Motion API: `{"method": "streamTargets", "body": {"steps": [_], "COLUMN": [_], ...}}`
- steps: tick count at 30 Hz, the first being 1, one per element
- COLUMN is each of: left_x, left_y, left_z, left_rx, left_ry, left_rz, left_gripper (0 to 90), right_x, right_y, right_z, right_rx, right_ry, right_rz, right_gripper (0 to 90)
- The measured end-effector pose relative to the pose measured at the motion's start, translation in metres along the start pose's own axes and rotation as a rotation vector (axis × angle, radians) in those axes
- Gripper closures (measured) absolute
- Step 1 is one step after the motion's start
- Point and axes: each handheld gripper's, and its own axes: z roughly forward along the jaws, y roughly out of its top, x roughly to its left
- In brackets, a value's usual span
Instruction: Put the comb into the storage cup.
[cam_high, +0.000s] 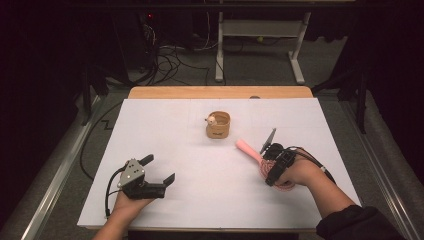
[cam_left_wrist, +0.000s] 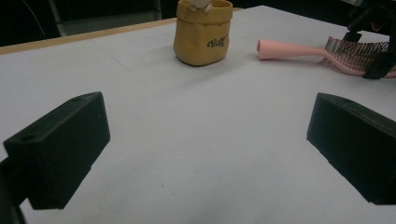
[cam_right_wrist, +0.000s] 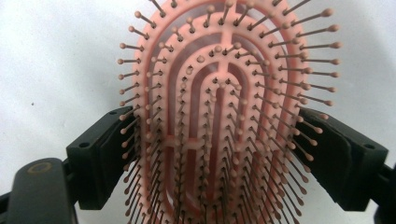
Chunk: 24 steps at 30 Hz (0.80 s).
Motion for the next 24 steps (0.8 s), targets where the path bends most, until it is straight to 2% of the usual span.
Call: {"method": "streamTargets", "body": {"steps": [3, 4, 5, 12, 24], "left_x": [-0.0023, -0.0031, -0.0034, -0.0027, -0.0018], "left_y": [-0.0002, -0.0001, 0.0001, -0.0003, 0.0001], "left_z": [0.0012, 0.0011, 0.0011, 0.0011, -0.0008], "left_rx": [0.005, 0.007, 0.006, 0.002, -0.002], "left_ry": [-0.003, -0.003, -0.003, -0.012, -0.004], "left_rz": [0.011, 0.015, 0.016, -0.011, -0.008], "left_gripper": [0.3, 0.3, 0.3, 0.3, 0.3], "right_x": [0.0004, -0.0014, -0.0014, -0.0007, 0.0001], "right_y": [-0.0011, -0.0012, -0.0012, -0.0007, -0.0008], "right_z": [-0.0004, -0.0001, -0.0001, -0.0003, -0.0019], "right_rx": [0.000, -0.009, -0.009, -0.004, -0.003], "right_ry": [0.003, 0.001, 0.001, 0.003, -0.004], "right_rz": [0.016, -0.010, -0.010, 0.000, 0.013], "right_gripper": [15.9, 16.0, 16.0, 16.4, 20.3]}}
